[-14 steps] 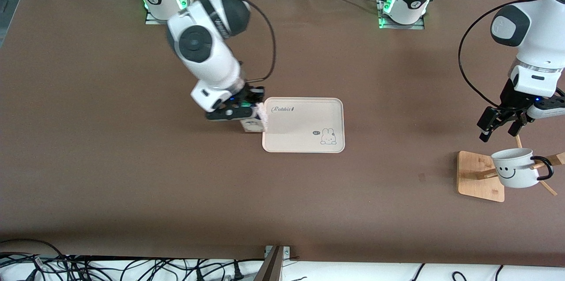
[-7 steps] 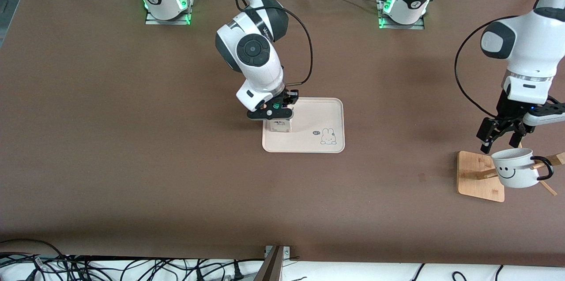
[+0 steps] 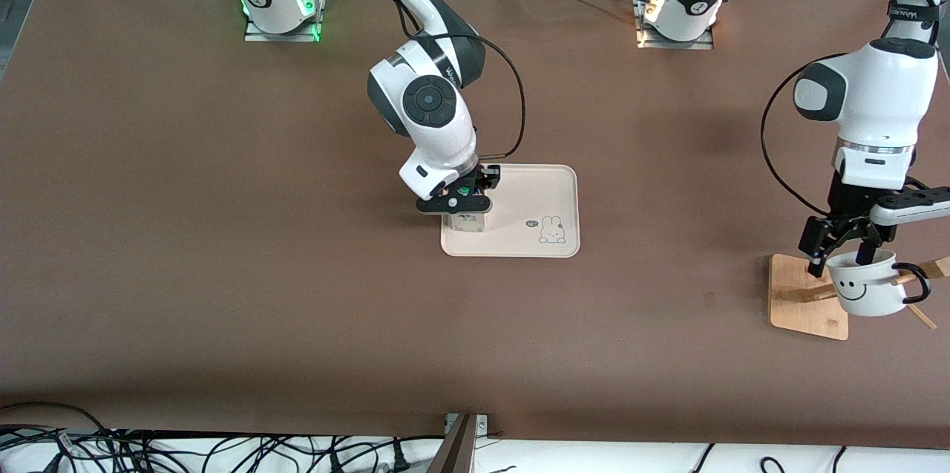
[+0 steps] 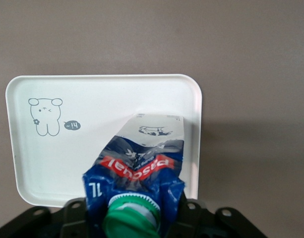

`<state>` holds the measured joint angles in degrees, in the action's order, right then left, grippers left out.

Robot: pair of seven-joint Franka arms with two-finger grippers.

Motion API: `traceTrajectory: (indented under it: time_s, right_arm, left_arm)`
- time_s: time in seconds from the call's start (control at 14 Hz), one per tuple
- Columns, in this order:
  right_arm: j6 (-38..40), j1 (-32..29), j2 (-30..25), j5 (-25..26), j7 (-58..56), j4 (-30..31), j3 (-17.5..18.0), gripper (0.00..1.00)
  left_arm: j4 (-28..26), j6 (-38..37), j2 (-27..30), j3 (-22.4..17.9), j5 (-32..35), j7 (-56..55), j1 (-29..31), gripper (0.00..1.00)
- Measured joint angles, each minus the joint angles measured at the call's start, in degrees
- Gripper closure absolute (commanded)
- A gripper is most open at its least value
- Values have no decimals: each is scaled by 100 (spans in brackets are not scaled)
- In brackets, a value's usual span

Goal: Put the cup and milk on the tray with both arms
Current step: 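Lower the carton onto the tray and open the right gripper, then withdraw the right gripper while the left gripper grasps the mug rim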

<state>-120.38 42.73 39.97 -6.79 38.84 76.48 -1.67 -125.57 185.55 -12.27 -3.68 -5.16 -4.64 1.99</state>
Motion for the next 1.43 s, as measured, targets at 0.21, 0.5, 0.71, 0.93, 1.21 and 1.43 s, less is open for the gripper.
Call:
traceTrajectory:
  time_s: [0.21, 0.5, 0.71, 0.93, 1.21, 1.43]
  right_arm:
    - [-10, -12, -29, 0, 117, -109, -41, 0]
    - [132, -35, -527, 0, 118, -260, -299, 0]
    - [347, -82, -1003, 0, 92, -265, -802, 0]
    - [1007, -188, -1313, -38, -384, -258, -1322, 0]
    - [1986, -1193, -2197, -267, -1978, 360, -1414, 0]
    - [2150, -2468, -3393, 24, -3090, 1568, -889, 0]
  left_arm:
    - [156, 0, -113, -38, 0, 24, 2, 0]
    - [200, 0, -227, -94, 0, 58, 19, 0]
    - [213, 1, -256, -97, 0, 58, 34, 5]
    - [219, 1, -256, -98, 0, 58, 36, 42]
    - [223, 1, -256, -98, 0, 58, 36, 67]
    - [226, 1, -258, -98, 0, 57, 36, 85]
